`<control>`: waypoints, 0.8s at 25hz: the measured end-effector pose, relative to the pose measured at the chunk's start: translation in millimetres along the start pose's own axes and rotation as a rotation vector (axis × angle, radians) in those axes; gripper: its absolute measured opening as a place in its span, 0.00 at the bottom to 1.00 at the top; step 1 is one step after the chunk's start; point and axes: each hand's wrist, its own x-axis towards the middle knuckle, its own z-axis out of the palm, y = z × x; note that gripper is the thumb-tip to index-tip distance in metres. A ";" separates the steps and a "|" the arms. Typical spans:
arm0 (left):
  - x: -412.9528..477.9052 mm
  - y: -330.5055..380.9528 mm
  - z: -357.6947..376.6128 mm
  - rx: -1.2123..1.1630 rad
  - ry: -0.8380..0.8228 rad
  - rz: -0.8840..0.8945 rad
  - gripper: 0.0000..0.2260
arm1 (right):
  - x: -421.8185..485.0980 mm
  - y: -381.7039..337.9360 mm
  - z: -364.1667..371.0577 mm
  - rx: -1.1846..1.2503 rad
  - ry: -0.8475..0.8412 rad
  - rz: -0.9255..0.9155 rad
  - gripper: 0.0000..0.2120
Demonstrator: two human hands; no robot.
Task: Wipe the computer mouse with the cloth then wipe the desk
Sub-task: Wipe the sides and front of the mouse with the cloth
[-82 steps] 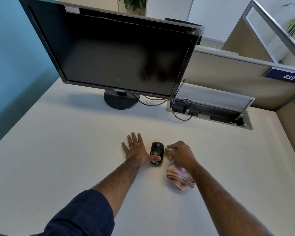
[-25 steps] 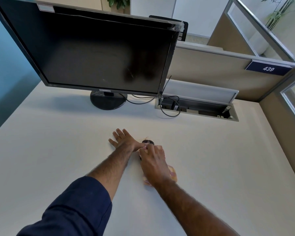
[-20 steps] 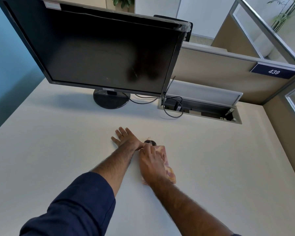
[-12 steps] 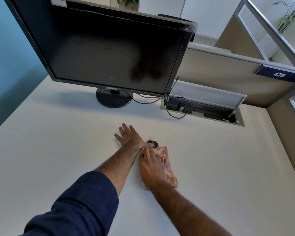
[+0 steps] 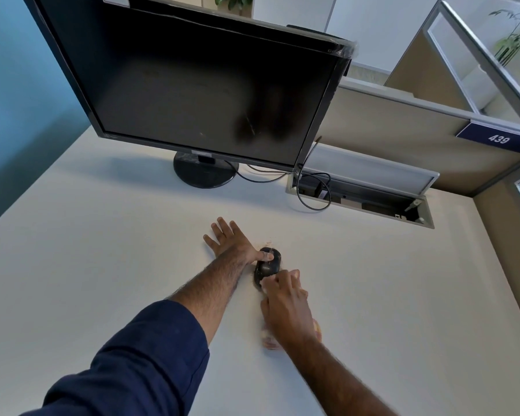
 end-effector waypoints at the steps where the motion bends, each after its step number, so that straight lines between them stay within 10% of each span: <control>1: 0.3 -0.5 -0.2 -0.003 -0.004 0.003 0.68 | 3.6 1.1 -2.7 0.017 0.025 0.016 0.08; 20: -0.1 0.9 1.9 0.037 0.014 -0.003 0.67 | 23.2 -9.2 -1.2 -0.109 -0.133 -0.194 0.11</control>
